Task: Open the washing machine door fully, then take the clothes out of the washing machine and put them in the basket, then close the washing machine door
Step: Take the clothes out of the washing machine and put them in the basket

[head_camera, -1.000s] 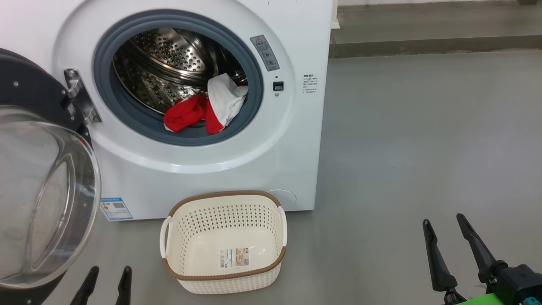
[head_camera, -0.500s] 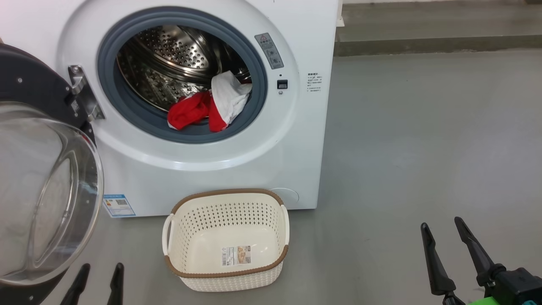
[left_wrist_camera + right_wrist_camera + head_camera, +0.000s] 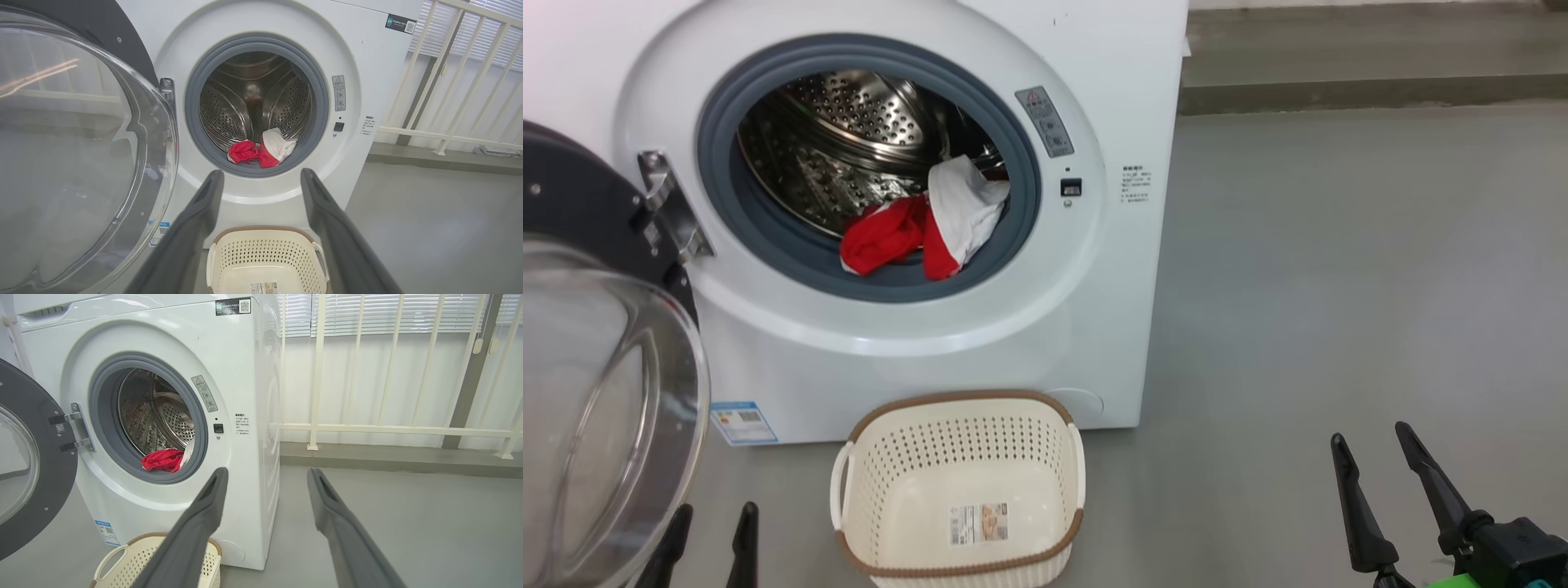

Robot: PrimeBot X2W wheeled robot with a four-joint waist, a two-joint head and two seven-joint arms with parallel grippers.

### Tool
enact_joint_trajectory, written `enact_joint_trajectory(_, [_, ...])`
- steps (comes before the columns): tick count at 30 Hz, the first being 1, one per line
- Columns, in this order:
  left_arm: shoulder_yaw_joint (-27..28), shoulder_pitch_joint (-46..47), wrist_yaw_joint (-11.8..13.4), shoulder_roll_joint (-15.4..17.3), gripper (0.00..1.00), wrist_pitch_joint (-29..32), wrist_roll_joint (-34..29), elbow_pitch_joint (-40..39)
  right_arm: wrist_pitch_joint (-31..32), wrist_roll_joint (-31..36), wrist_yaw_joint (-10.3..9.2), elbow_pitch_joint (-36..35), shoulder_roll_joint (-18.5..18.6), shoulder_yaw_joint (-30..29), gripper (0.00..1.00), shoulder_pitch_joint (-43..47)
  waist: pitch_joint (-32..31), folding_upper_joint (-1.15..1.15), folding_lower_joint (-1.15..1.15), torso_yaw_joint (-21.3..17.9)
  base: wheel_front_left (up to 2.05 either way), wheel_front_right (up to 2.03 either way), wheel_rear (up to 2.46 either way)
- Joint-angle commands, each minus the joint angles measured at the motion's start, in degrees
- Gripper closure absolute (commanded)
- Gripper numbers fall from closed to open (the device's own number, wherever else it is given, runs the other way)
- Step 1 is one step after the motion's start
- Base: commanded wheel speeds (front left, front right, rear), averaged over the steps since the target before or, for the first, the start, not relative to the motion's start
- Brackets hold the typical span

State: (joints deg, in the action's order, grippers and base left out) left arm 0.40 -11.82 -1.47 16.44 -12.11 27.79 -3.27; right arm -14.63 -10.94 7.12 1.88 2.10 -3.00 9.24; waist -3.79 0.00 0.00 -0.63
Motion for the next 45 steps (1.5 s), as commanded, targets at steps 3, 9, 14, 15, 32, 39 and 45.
enact_joint_trajectory(3, [1.84,2.95,-0.83,1.40,0.00,-0.12,0.55,-2.20,-0.37,0.24,0.36,-1.20,0.77,1.43,0.00,-2.00,0.22,0.00,0.00,0.11,1.99,-2.15,0.15])
enact_joint_trajectory(9, [1.56,3.06,-0.92,1.86,0.00,-0.08,0.45,-2.64,-0.37,0.35,0.36,-1.12,0.77,1.30,0.00,-2.11,0.57,0.00,0.00,0.22,1.42,-1.42,0.00])
enact_joint_trajectory(14, [1.11,3.28,-0.50,1.80,0.00,0.12,0.22,-2.25,-0.37,0.55,0.36,-1.05,0.77,1.31,0.00,-2.06,0.72,0.00,0.00,0.42,0.60,-0.60,0.00])
enact_joint_trajectory(15, [1.08,3.34,-0.46,1.74,0.00,-0.05,0.13,-2.28,-0.37,0.57,0.36,-1.03,0.77,1.28,0.00,-2.07,0.72,0.00,0.00,0.44,0.20,-0.20,0.00])
enact_joint_trajectory(32, [0.75,2.92,-0.20,1.15,0.00,-1.56,-0.56,-1.89,-0.17,0.94,0.36,-1.62,0.77,1.30,0.00,-2.12,0.50,0.00,0.00,0.59,0.00,0.00,0.00])
enact_joint_trajectory(39, [0.51,3.63,-0.33,1.53,0.00,-1.48,-0.45,-1.29,-0.16,0.86,0.36,-1.67,0.77,1.36,0.00,-2.07,0.96,0.00,0.00,1.19,0.00,0.00,0.00])
enact_joint_trajectory(45, [-0.10,5.39,-0.61,1.96,0.00,-0.94,-0.33,-0.38,-0.17,1.05,0.36,-1.50,0.77,1.49,0.00,-2.29,1.47,0.00,0.00,2.03,0.00,0.00,0.00])
